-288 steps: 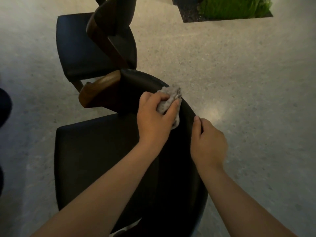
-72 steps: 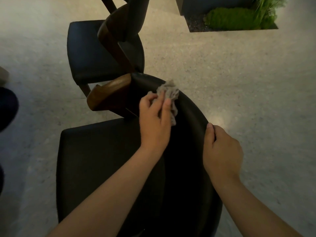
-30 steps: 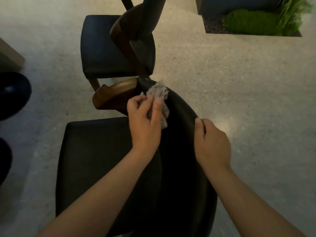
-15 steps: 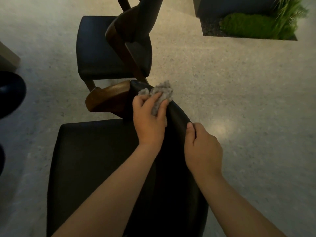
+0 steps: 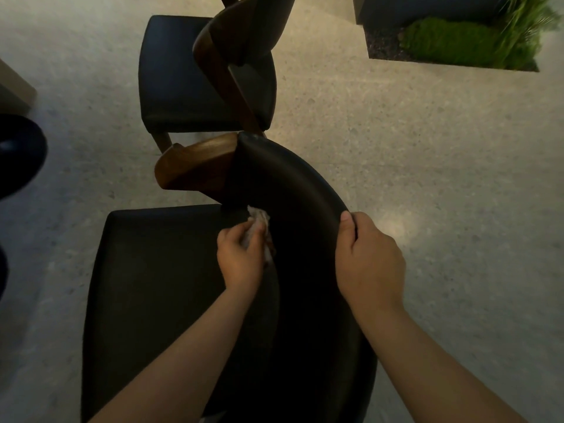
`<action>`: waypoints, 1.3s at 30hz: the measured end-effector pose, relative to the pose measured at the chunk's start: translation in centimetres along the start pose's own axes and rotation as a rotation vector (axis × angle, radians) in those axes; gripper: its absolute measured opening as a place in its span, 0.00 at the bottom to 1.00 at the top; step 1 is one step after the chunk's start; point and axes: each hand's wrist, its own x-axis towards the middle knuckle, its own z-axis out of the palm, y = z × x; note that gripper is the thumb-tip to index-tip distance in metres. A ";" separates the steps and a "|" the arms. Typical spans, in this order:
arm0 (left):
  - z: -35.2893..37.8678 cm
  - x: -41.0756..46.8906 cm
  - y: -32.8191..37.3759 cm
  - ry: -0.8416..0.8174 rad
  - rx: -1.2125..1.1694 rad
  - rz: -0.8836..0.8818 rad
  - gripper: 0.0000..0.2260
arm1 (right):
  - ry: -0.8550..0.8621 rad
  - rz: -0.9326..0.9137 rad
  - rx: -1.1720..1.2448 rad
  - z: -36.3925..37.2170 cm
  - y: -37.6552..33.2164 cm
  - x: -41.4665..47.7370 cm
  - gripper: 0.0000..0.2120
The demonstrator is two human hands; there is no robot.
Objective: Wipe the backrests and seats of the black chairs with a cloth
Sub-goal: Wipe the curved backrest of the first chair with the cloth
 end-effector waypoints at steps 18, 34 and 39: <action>1.1 2.4 -5.1 -0.276 0.261 -0.080 0.10 | 0.028 -0.018 0.017 0.3 0.4 0.0 0.21; 1.9 1.0 -1.1 -0.222 0.197 0.061 0.12 | 0.040 -0.026 0.016 0.2 0.4 0.0 0.22; -0.7 1.7 -0.4 -0.263 0.316 0.028 0.11 | 0.044 -0.020 0.008 0.2 0.4 -0.1 0.21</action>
